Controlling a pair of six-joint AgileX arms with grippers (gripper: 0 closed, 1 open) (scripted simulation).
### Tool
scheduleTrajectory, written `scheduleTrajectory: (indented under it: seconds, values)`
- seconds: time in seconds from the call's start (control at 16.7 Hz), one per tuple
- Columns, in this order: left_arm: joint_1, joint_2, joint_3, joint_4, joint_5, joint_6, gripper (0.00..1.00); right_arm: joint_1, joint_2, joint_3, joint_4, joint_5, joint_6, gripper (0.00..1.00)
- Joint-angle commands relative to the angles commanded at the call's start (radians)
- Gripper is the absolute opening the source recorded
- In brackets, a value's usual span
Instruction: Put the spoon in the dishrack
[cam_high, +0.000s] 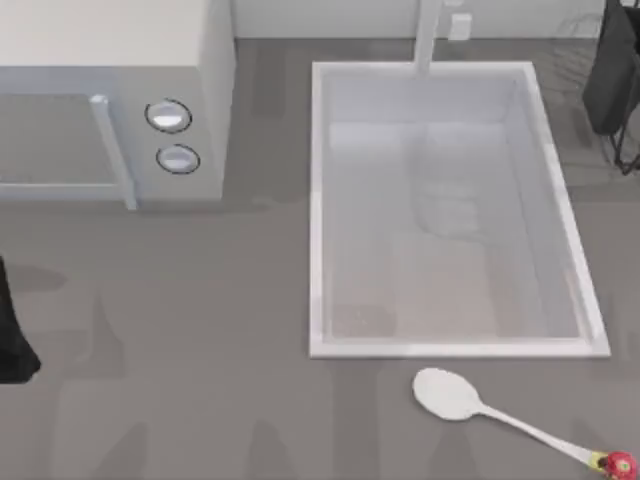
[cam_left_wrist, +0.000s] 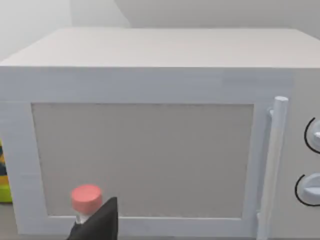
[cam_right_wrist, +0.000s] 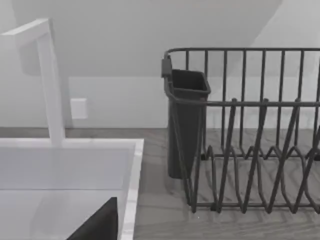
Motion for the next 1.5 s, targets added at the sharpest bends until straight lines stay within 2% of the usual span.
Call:
scheduleTrajectory:
  seconds: [0.18, 0.42, 1.08, 1.5]
  values:
    - [0.000, 0.000, 0.000, 0.000, 0.000, 0.000, 1.00, 0.006, 0.012, 0.011, -0.011, 0.000, -0.005, 1.00]
    - [0.000, 0.000, 0.000, 0.000, 0.000, 0.000, 1.00, 0.076, 0.161, 0.134, -0.134, 0.001, -0.065, 1.00]
    - [0.000, 0.000, 0.000, 0.000, 0.000, 0.000, 1.00, 0.428, 1.118, 0.711, -0.778, 0.007, -0.383, 1.00]
    - [0.000, 0.000, 0.000, 0.000, 0.000, 0.000, 1.00, 0.575, 1.482, 0.961, -1.032, 0.005, -0.513, 1.00]
